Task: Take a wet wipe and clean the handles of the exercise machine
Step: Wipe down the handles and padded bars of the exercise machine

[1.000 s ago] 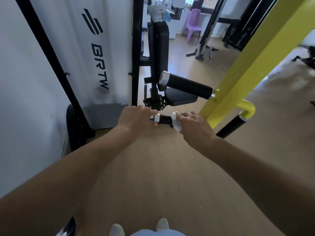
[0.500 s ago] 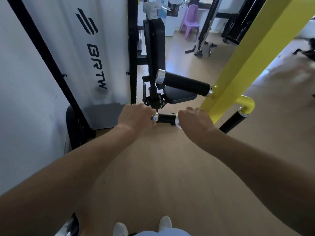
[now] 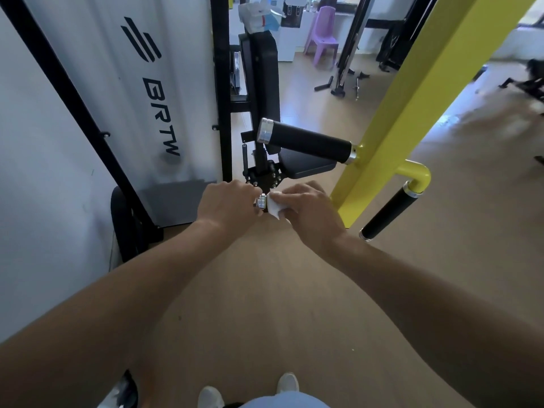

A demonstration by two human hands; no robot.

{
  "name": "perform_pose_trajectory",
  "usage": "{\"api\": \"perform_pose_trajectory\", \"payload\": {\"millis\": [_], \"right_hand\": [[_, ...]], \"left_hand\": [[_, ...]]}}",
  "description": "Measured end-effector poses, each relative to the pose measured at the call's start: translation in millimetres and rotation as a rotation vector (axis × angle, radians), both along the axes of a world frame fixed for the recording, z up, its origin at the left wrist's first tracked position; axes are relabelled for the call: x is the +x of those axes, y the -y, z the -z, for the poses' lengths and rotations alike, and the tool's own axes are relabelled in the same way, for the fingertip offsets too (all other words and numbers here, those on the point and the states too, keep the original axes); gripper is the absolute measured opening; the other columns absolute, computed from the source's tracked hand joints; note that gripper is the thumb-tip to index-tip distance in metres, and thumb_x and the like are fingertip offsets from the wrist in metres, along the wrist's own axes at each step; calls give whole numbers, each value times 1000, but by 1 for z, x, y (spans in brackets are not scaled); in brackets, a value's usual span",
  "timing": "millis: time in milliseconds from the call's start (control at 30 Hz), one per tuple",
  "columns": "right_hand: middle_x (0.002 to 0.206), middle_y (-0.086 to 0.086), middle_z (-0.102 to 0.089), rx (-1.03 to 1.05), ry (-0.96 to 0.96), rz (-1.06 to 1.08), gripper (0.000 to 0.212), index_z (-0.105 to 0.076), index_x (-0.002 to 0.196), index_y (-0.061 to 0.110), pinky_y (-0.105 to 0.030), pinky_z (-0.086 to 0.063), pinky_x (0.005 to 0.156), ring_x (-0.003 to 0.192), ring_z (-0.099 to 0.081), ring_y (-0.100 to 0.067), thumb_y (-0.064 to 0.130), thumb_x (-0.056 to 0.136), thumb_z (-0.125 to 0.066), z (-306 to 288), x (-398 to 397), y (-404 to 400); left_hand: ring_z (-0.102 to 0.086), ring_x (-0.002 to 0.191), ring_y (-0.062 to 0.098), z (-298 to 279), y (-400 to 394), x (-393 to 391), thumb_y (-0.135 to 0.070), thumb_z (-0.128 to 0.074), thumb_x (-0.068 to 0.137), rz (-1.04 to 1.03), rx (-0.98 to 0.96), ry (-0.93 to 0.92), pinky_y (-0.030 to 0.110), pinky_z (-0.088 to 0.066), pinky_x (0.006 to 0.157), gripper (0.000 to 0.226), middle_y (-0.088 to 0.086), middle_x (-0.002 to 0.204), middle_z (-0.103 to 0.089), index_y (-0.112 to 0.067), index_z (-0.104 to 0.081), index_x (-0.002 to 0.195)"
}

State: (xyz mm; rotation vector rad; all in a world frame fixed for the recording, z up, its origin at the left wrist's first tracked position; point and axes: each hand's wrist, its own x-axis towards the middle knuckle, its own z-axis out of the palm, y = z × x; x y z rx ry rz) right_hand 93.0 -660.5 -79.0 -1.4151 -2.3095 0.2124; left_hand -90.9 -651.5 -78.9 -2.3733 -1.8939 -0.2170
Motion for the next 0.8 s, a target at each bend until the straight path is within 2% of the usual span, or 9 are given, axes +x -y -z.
{"api": "perform_pose_trajectory", "payload": {"millis": [133, 233, 300, 367, 400, 467, 533, 633, 800], "right_hand": [[103, -1, -68, -99, 225, 145, 29, -67, 116, 23, -34, -48, 72, 96, -62, -25, 18, 88, -66, -12, -8, -1], [99, -6, -67, -72, 485, 198, 22, -65, 110, 17, -32, -36, 66, 84, -60, -26, 8, 93, -56, -27, -1, 2], [99, -8, -67, -64, 538, 211, 23, -63, 110, 15, -32, -35, 67, 83, -58, -26, 3, 93, -53, -29, 6, 4], [113, -9, -66, -89, 498, 174, 36, -57, 126, 12, -34, -42, 78, 104, -61, -28, 1, 92, -54, -20, 10, 5], [127, -11, -62, -151, 452, 149, 46, -50, 138, 10, -36, -42, 94, 119, -57, -30, 5, 92, -57, -16, 8, 6], [143, -9, -54, -236, 274, 87, 51, -45, 146, 10, -38, -30, 111, 135, -45, -30, 25, 99, -57, -10, 4, 8], [128, -2, -65, -155, 86, 29, 35, -62, 128, 15, -33, -37, 90, 121, -55, -28, 37, 102, -53, -7, -1, 6], [101, 2, -72, -49, 13, -11, 18, -70, 109, 17, -30, -33, 67, 92, -64, -23, 27, 97, -62, -5, -9, 2], [92, 0, -75, -88, 39, -22, 28, -73, 112, 26, -33, -45, 69, 83, -66, -23, 16, 87, -66, -12, -20, 2]], "left_hand": [[-51, 68, 21, -1, 1, -1, -41, -56, 91, -9, -5, -13, 29, -33, 61, 18, -4, 77, -59, -28, -68, 95], [-63, 77, 23, -4, 1, 1, -43, -56, 93, 25, 3, -38, 29, -40, 63, 25, 0, 92, -69, -31, -69, 111], [-67, 87, 25, -4, 1, 2, -45, -56, 94, 38, -4, -49, 31, -45, 68, 30, 1, 98, -70, -31, -68, 118], [-67, 91, 26, -4, 2, 3, -45, -56, 94, 27, -9, -49, 32, -46, 71, 31, 2, 101, -70, -31, -67, 120], [-67, 91, 26, -3, 2, 3, -44, -56, 94, 22, -6, -47, 32, -45, 71, 31, 2, 101, -70, -31, -68, 119], [-67, 88, 25, -1, 3, 2, -43, -56, 94, 10, -4, -29, 31, -43, 67, 27, 1, 96, -70, -31, -69, 114], [-66, 82, 24, -1, 2, 1, -42, -56, 92, -2, -10, -15, 30, -38, 64, 22, -1, 88, -67, -30, -69, 105], [-65, 80, 24, 1, 2, -2, -44, -56, 91, -3, -7, -1, 30, -34, 62, 23, -2, 84, -66, -33, -69, 105], [-67, 86, 25, 3, 4, -5, -42, -54, 93, 16, 20, -13, 29, -34, 63, 25, -3, 90, -68, -36, -68, 113]]}}
